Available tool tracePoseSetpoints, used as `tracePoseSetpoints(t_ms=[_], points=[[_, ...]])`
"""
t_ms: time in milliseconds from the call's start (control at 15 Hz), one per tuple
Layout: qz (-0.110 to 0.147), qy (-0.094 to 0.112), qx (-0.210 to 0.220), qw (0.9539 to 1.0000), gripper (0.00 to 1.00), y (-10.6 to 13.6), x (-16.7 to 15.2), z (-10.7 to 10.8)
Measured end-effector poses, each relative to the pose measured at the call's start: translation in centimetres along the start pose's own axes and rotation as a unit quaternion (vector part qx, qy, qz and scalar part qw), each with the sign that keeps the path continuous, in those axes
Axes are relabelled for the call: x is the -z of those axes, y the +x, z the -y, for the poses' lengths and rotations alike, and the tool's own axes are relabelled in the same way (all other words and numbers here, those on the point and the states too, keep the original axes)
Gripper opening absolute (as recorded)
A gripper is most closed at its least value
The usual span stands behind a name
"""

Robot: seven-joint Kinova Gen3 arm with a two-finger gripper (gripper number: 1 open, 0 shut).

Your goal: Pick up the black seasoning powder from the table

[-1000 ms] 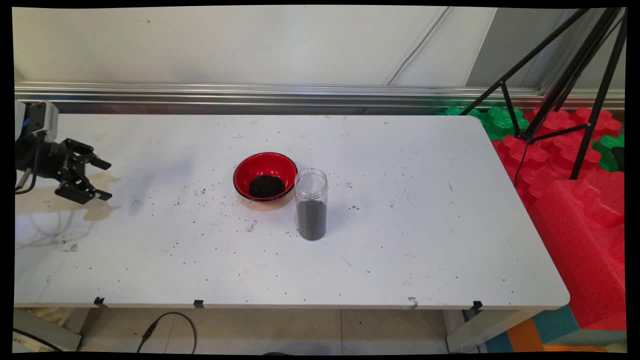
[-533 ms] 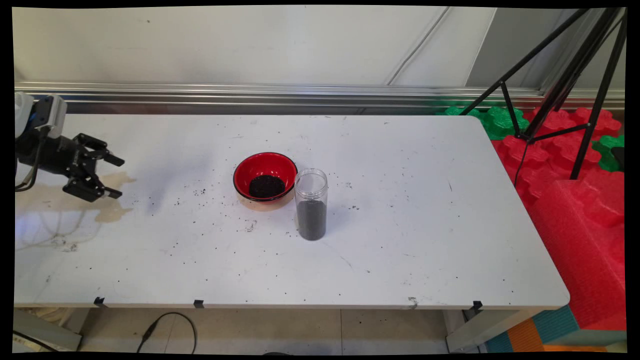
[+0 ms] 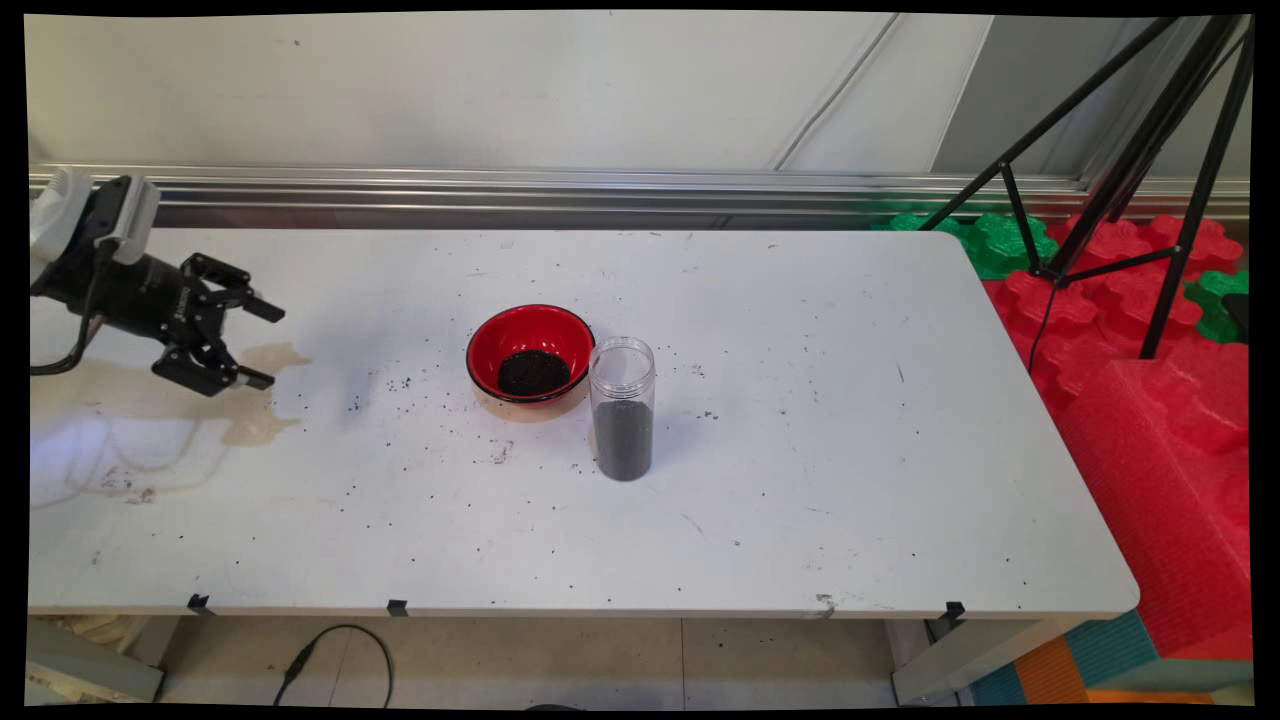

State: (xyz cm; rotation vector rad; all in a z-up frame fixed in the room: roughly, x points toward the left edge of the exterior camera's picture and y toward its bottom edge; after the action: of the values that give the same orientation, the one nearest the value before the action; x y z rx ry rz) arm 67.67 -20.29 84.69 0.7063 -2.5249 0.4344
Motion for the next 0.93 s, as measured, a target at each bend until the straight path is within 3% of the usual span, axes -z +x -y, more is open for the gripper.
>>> tracePoseSetpoints(t_ms=[467, 733, 933], points=[[-0.023, -0.007, -0.026, 0.9994, 1.0, 2.8, -0.4, -0.4], [-0.007, -0.037, -0.022, 0.9991, 1.0, 2.9, -2.2, -0.4], [-0.009, -0.052, -0.028, 0.9982, 1.0, 3.4, -3.0, -0.6]])
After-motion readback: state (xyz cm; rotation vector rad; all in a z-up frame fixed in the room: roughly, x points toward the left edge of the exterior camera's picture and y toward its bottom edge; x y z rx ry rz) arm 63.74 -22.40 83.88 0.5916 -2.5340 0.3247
